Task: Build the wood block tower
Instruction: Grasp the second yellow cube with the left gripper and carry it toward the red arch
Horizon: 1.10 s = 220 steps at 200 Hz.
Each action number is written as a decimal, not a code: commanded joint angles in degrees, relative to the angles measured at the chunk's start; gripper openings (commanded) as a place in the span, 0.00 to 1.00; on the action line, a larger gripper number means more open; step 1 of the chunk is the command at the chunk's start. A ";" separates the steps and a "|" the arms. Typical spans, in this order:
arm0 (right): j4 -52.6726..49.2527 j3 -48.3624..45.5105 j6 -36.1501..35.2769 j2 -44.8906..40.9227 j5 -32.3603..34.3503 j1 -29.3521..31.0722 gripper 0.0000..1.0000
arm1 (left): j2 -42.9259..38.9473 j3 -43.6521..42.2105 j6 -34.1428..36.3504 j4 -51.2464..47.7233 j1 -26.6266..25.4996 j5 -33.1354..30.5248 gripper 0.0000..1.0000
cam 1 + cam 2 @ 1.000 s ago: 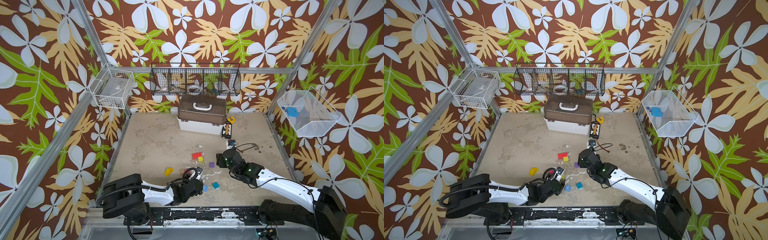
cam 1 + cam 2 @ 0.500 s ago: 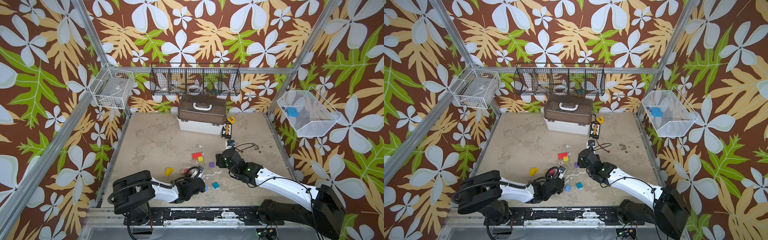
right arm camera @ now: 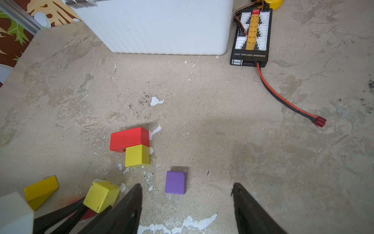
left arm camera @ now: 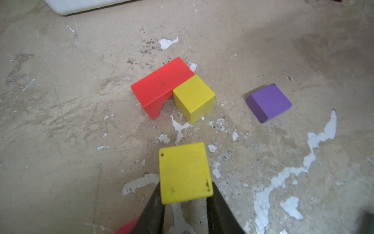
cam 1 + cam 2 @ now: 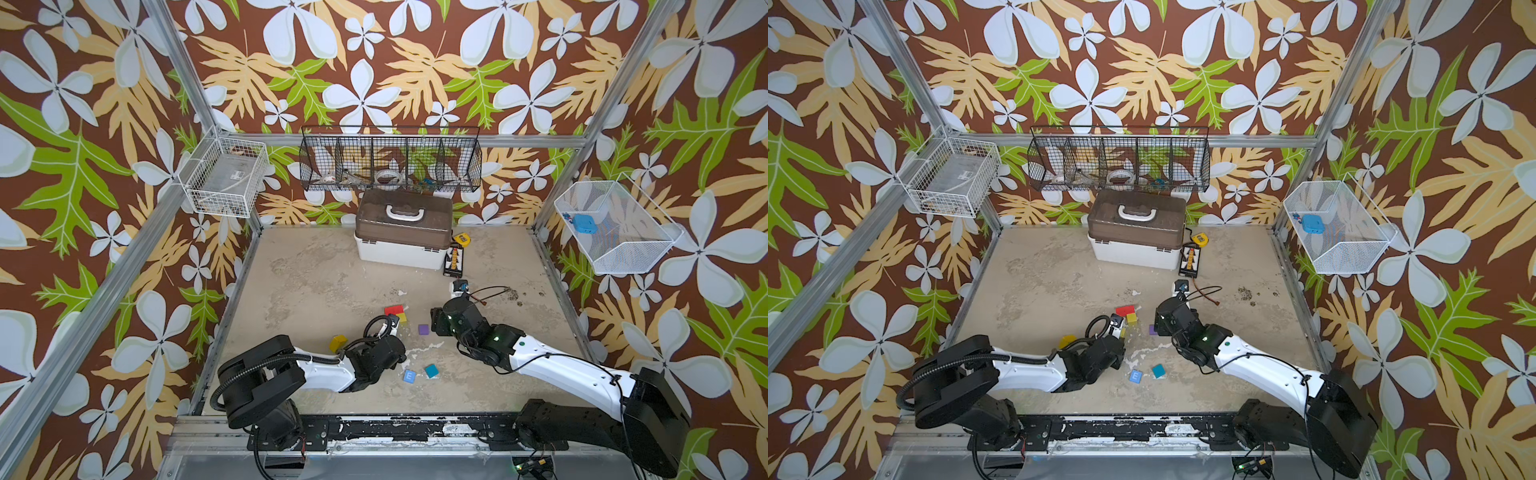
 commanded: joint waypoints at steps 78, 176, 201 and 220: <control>-0.46 0.34 -0.30 0.03 -0.58 -0.39 0.71 | 6.79 6.01 -4.41 -3.17 3.02 -1.25 0.27; -0.22 0.25 -0.26 0.08 -1.13 -0.66 0.71 | 7.17 7.33 -4.78 -3.14 3.72 1.37 0.50; -0.29 0.23 -0.23 0.09 -1.13 -0.70 0.71 | 5.01 6.19 -3.86 -2.15 3.70 3.07 0.61; -0.30 0.23 -0.24 0.09 -1.13 -0.66 0.71 | 2.79 4.85 -3.19 -1.65 3.68 4.14 0.63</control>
